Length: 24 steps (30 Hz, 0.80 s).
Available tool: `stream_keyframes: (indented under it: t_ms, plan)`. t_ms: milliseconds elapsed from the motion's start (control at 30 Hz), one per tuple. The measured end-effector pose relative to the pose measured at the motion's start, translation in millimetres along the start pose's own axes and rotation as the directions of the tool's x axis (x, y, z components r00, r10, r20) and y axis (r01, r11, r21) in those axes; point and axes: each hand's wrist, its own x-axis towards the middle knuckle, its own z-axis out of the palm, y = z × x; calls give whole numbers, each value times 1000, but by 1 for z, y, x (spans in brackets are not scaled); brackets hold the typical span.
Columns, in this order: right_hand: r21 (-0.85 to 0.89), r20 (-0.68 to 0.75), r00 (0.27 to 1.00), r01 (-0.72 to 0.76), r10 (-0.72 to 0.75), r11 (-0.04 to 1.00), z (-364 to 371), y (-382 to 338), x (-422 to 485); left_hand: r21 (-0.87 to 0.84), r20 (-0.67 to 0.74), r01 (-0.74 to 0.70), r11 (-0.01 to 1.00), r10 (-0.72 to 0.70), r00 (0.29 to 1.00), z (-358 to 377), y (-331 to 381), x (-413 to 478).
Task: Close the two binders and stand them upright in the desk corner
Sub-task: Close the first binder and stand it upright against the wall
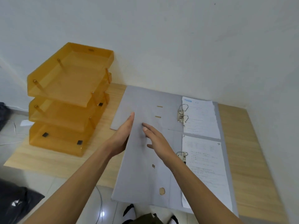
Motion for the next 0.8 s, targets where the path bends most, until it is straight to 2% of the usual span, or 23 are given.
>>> stream_keyframes:
  t_ms: [100,200,400,567,800]
  plan:
    - [45,-25,999,31,-30,999,-22,-9,-15,36,11,-21,999,21,1000,37,-11,13]
    - [77,-61,997,47,-42,996,-50,-11,-33,161,-21,-28,987,31,999,76,-28,26]
    - [120,-143,990,27,-10,992,-108,5,-68,381,36,-12,924,-2,999,129,-73,54]
    - [-27,-227,974,-4,-2,1000,-149,29,-85,647,-106,91,757,-28,994,140,-112,75]
    - [-138,-303,952,-1,-41,990,-211,75,-92,725,-241,188,663,-13,970,146,-147,100]
